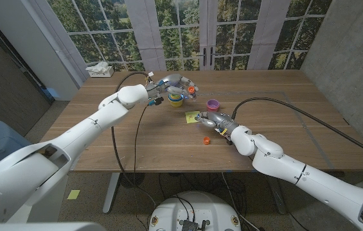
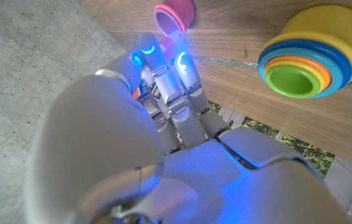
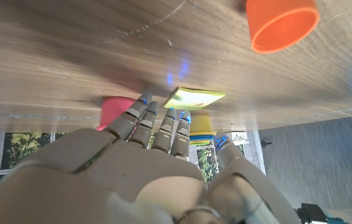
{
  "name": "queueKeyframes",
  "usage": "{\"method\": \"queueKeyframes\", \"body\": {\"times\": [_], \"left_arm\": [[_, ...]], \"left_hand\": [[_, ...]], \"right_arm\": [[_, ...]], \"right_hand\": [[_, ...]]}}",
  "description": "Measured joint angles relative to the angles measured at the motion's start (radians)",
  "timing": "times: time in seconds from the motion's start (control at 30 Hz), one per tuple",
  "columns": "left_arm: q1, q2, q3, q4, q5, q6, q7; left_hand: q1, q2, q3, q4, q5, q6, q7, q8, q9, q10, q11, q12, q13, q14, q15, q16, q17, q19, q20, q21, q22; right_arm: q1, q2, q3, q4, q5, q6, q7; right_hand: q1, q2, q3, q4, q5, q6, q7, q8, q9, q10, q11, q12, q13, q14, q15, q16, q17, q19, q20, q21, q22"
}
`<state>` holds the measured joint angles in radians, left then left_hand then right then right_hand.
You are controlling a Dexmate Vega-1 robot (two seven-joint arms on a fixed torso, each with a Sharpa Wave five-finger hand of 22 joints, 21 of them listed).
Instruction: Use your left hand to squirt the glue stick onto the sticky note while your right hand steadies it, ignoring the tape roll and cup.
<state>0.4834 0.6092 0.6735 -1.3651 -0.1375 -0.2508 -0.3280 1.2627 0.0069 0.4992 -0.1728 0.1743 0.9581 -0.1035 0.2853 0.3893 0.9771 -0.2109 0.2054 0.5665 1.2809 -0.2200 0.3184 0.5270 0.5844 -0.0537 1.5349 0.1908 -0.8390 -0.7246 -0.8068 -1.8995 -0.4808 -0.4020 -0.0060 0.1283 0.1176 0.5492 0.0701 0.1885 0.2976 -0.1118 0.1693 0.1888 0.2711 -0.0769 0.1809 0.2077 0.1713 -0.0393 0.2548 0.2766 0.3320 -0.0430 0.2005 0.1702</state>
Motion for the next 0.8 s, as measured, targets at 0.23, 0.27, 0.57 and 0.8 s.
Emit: {"method": "queueKeyframes", "body": {"times": [0.23,0.27,0.57,0.8], "left_arm": [[0.017,0.012,-0.008,-0.035,0.013,0.025,0.028],[0.02,0.015,-0.01,-0.046,0.018,0.032,0.037],[0.042,0.038,-0.02,-0.103,0.044,0.073,0.074],[0.059,0.067,-0.028,-0.161,0.084,0.111,0.107]], "left_hand": [[0.0,0.0,0.0,0.0,0.0,0.0,0.0,0.0,0.0,0.0,0.0,0.0,0.0,0.0,0.0,0.0,0.001,0.0,0.0,0.0,0.0],[0.0,0.0,0.0,0.0,0.0,0.0,0.0,0.0,0.0,0.0,0.0,0.0,0.0,0.0,0.0,0.0,0.001,0.0,0.0,0.0,0.0],[0.0,0.0,-0.001,0.001,0.0,0.0,0.0,-0.001,0.0,0.0,0.0,0.0,0.0,0.0,0.0,0.0,-0.003,0.0,0.0,0.0,0.0],[0.0,0.0,-0.003,0.0,-0.001,0.0,0.0,-0.003,0.0,0.0,0.0,0.0,0.0,0.0,0.0,0.0,-0.004,0.0,0.0,0.0,0.0]], "right_arm": [[-0.026,-0.003,0.032,-0.003,0.035,0.04,-0.052],[-0.032,-0.003,0.039,-0.003,0.043,0.052,-0.063],[-0.062,0.004,0.078,0.009,0.089,0.122,-0.14],[-0.079,0.014,0.104,0.026,0.128,0.181,-0.187]], "right_hand": [[0.013,0.013,-0.01,-0.01,-0.004,-0.017,0.044,0.005,-0.001,-0.005,-0.005,0.004,0.0,0.0,0.0,0.0,0.0,0.0,0.0,0.0,0.0],[0.013,0.013,-0.01,-0.01,-0.004,-0.017,0.044,0.005,-0.002,-0.005,-0.005,0.004,0.0,-0.004,0.004,0.0,0.0,0.0,0.0,0.0,0.0],[0.013,0.013,-0.014,-0.014,-0.004,-0.017,0.044,0.008,-0.003,-0.011,0.0,0.005,0.0,-0.003,0.004,0.0,0.0,0.0,0.0,0.0,0.0],[0.013,0.013,-0.018,-0.018,-0.004,-0.017,0.044,0.011,-0.003,-0.011,0.0,0.005,0.0,-0.003,0.004,0.0,0.0,0.0,0.0,0.0,0.0]]}}
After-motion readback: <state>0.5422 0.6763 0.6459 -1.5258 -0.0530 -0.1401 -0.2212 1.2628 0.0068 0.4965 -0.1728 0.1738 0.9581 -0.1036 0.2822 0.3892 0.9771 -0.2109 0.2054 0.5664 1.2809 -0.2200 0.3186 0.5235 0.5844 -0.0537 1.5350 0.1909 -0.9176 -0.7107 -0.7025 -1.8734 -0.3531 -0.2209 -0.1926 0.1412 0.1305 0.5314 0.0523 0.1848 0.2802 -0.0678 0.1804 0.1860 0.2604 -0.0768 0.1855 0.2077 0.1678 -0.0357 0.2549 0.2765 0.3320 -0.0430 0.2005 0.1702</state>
